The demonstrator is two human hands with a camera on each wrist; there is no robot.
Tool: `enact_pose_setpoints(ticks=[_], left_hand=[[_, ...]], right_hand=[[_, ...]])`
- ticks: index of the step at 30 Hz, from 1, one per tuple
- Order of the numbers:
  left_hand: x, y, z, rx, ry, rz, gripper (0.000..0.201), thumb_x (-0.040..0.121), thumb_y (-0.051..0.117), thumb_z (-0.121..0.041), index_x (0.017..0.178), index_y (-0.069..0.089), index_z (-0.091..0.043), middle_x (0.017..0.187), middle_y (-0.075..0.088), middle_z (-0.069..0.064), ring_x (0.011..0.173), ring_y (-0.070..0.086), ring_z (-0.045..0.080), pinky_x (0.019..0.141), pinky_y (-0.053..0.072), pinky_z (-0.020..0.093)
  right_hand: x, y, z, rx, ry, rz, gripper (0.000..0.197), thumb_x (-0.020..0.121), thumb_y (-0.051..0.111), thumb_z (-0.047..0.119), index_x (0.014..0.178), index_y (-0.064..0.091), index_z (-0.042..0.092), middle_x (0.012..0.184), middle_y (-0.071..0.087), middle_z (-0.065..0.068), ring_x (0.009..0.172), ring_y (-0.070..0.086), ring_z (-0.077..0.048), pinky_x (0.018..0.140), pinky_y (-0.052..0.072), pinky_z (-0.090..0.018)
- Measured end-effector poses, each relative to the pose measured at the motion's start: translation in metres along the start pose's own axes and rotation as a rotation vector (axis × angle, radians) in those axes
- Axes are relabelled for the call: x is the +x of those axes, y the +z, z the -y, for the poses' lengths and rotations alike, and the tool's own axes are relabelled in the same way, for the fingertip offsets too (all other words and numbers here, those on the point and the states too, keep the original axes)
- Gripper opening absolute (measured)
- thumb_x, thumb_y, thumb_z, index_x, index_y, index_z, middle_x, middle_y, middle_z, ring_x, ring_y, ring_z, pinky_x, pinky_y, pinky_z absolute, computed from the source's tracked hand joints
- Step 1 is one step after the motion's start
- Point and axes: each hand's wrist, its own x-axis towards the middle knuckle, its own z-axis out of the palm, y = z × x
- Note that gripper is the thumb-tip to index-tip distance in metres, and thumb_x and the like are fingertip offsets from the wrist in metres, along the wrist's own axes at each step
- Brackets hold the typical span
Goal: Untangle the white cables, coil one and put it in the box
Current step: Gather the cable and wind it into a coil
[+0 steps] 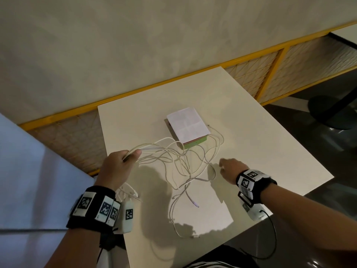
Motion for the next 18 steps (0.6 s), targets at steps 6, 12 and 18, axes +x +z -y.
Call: enact_pose_setpoints(ticks=[6,12,18], left_hand=[[0.001,0.009,-0.025,0.046,0.103,0.129,0.056,0.091,0.048,-0.052,0.051,0.036,-0.014,0.048,0.035,0.001,0.048,0.036,0.018,0.050,0.030,0.029],[0.002,0.020,-0.035,-0.023,0.238,0.197,0.053,0.089,0.047,-0.055,0.052,0.045,-0.018,0.049,0.040,-0.004,0.050,0.039,0.016,0.052,0.031,0.029],[0.016,-0.009,-0.029,0.013,0.119,0.014,0.055,0.090,0.050,-0.051,0.050,0.039,-0.014,0.049,0.039,0.004,0.052,0.041,0.021,0.054,0.034,0.031]], right_hand=[[-0.009,-0.032,0.072,0.446,-0.532,-0.347,0.070,0.082,0.054,0.052,0.139,0.034,0.016,0.141,0.038,-0.009,0.131,0.033,-0.023,0.108,0.027,-0.030],[-0.013,-0.057,0.138,0.333,-0.704,-0.276,0.051,0.085,0.062,0.029,0.132,0.045,0.017,0.122,0.060,-0.013,0.114,0.053,-0.027,0.096,0.043,-0.035],[0.008,-0.054,0.120,0.348,-0.489,-0.149,0.030,0.091,0.054,0.037,0.070,0.055,0.015,0.074,0.059,-0.011,0.072,0.053,-0.026,0.064,0.037,-0.030]])
